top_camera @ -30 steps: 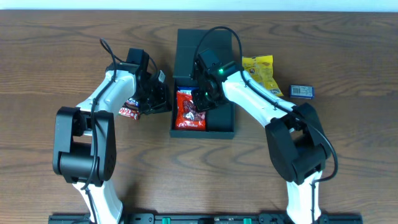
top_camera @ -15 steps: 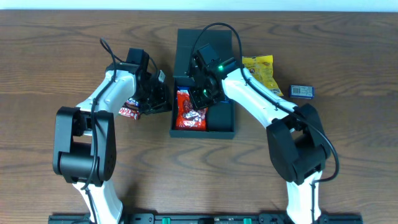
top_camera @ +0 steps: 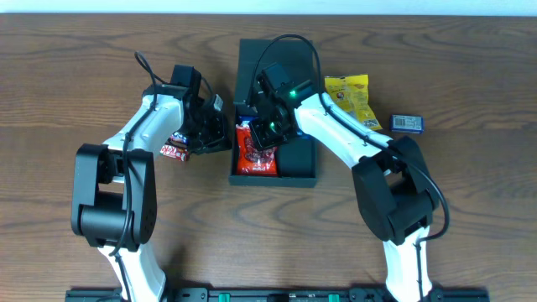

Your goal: Pack container

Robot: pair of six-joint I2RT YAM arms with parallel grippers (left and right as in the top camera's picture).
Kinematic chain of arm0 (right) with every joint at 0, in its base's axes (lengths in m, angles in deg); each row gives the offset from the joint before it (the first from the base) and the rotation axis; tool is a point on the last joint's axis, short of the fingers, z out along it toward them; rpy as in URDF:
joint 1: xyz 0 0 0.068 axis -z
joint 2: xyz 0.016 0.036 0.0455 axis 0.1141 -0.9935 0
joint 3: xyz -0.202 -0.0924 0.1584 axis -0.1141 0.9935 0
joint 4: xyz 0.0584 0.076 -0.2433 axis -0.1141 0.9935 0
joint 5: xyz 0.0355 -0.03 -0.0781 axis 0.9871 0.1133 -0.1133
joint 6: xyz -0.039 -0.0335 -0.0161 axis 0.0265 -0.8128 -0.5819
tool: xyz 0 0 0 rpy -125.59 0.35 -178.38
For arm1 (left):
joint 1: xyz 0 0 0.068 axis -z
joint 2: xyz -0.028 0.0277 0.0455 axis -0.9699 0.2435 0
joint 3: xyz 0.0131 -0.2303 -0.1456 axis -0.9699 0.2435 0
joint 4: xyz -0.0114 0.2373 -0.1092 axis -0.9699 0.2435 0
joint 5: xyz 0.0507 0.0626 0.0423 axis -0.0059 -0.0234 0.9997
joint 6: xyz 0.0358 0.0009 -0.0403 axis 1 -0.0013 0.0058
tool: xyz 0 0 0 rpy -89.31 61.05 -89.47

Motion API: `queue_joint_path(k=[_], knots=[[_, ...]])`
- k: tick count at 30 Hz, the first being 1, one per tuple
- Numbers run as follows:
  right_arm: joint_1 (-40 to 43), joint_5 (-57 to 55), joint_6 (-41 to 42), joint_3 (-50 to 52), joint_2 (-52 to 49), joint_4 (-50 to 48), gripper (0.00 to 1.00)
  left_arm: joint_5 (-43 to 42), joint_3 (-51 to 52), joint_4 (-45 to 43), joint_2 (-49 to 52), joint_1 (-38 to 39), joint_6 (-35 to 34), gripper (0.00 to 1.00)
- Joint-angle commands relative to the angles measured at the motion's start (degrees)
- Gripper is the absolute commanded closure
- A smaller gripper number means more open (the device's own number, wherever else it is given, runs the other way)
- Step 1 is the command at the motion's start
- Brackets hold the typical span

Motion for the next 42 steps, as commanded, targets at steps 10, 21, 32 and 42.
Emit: queue_joint_path(k=[10,21,32,42], knots=[[4.2,-7.9,0.7,-4.3,6.3,14.4,0.98,-1.1,0.3,0.0,0.2,0.2,-0.3,0.94],[1.1,-8.4,4.2,6.1,5.6,10.0,0.98,-1.1,0.3,0.0,0.2,0.2,-0.3,0.94],[-2.9,-7.5,6.1,8.9,5.6,2.9,0.98,-1.1,0.3,0.0,0.2,0.2,-0.3,0.94],[-1.9,-3.0,6.1,8.3,5.6,3.2,0.99,-1.1,0.3,0.0,0.2,0.2,-0.3,0.94]])
